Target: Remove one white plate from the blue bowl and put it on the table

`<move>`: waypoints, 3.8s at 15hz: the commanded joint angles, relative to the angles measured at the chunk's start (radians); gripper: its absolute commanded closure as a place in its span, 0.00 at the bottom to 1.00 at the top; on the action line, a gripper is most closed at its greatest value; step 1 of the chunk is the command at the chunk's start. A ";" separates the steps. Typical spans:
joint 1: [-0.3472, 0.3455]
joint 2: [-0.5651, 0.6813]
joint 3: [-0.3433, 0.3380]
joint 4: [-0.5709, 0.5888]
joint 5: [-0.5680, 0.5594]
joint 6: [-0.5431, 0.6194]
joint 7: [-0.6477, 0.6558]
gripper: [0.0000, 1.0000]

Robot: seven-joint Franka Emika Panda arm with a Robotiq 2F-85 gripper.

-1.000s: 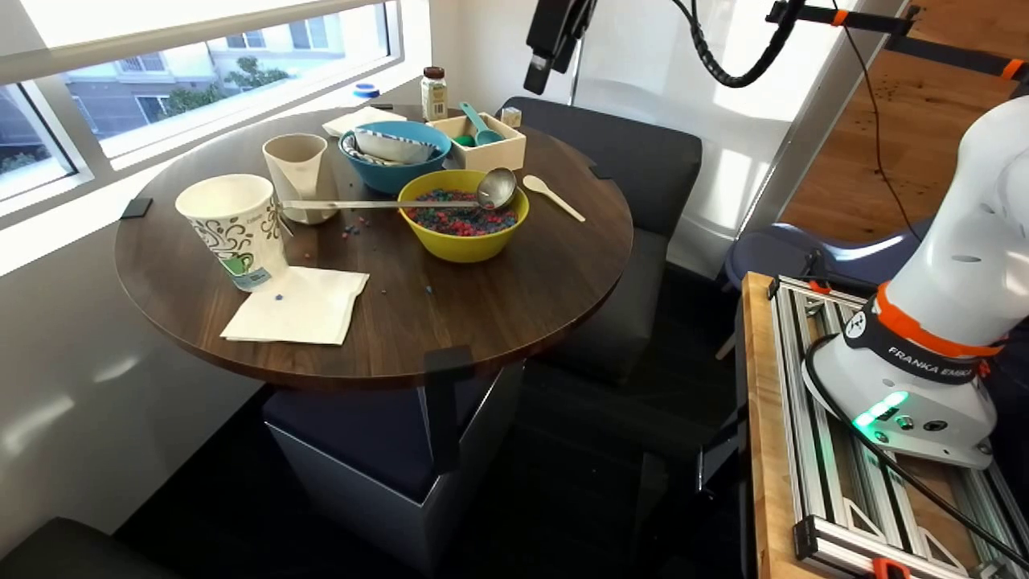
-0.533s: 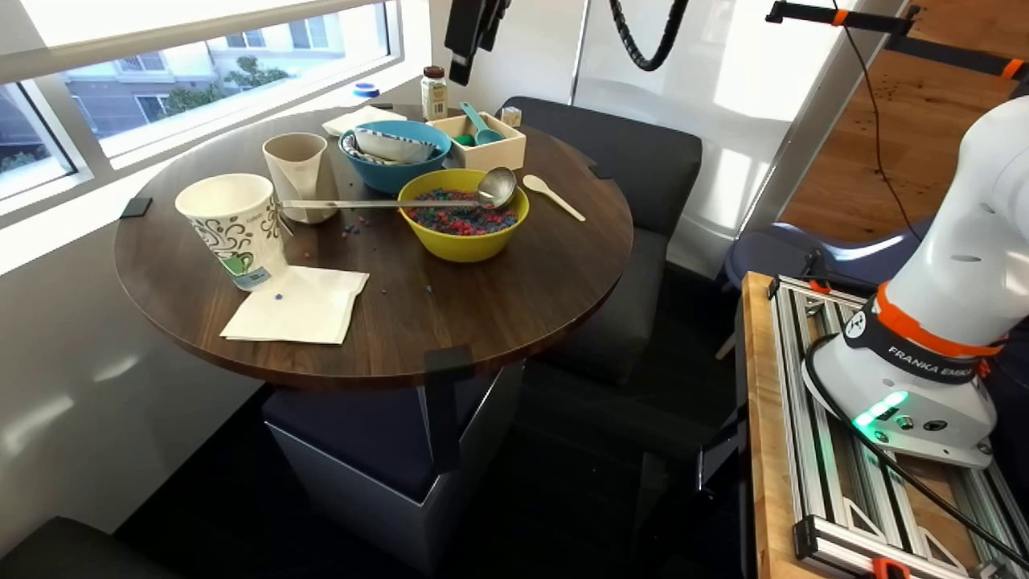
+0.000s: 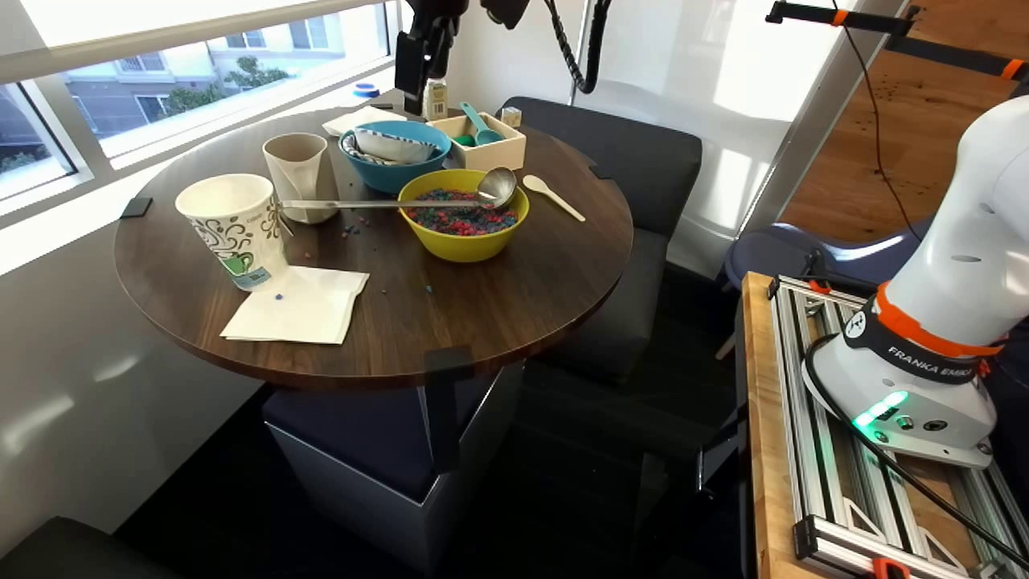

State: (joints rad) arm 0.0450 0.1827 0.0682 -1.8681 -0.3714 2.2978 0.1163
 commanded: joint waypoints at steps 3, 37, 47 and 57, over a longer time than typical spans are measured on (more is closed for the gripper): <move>0.055 0.128 -0.051 0.097 -0.091 0.058 0.086 0.00; -0.026 0.340 -0.038 0.284 0.207 0.128 -0.236 0.03; -0.040 0.409 -0.024 0.373 0.272 0.096 -0.275 0.85; -0.024 0.406 -0.035 0.381 0.264 0.072 -0.250 0.99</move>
State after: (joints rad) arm 0.0134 0.5858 0.0335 -1.5031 -0.1179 2.4047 -0.1334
